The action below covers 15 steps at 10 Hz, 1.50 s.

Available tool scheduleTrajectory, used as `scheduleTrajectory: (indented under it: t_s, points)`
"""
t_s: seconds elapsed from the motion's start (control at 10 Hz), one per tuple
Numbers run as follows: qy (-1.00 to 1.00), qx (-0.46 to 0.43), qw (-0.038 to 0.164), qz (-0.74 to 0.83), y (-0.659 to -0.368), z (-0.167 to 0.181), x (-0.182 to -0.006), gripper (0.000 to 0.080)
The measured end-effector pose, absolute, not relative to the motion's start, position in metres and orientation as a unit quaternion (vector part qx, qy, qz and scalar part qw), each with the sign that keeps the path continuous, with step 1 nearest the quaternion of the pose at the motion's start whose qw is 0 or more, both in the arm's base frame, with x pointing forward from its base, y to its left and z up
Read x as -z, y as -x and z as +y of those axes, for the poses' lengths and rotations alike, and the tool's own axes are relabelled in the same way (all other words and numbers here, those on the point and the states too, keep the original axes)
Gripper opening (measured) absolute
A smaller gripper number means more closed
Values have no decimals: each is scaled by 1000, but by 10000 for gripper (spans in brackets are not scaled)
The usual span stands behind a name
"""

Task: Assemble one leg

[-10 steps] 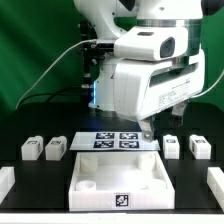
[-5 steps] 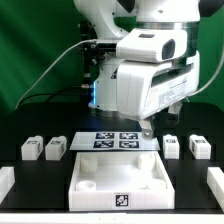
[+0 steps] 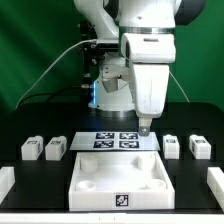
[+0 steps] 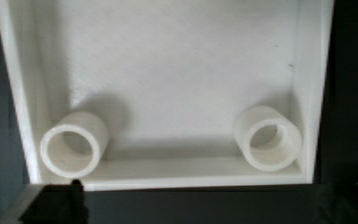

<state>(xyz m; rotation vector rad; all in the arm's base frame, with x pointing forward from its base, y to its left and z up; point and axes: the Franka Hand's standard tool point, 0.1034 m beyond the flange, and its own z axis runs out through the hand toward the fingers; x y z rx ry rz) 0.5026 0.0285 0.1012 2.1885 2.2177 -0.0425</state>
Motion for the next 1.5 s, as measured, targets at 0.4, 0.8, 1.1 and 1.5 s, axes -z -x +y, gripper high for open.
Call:
scheduleTrajectory:
  t_s: [0.4,0.8,1.1,1.5]
  points:
    - [-692,12,10,721,-488,17,-84,650]
    - [-703,23,-16,710,-450,-12,-13,650]
    - [-711,25,-20,703,-447,-11,-9,650]
    - [-711,26,-20,703,-447,-11,-9,215]
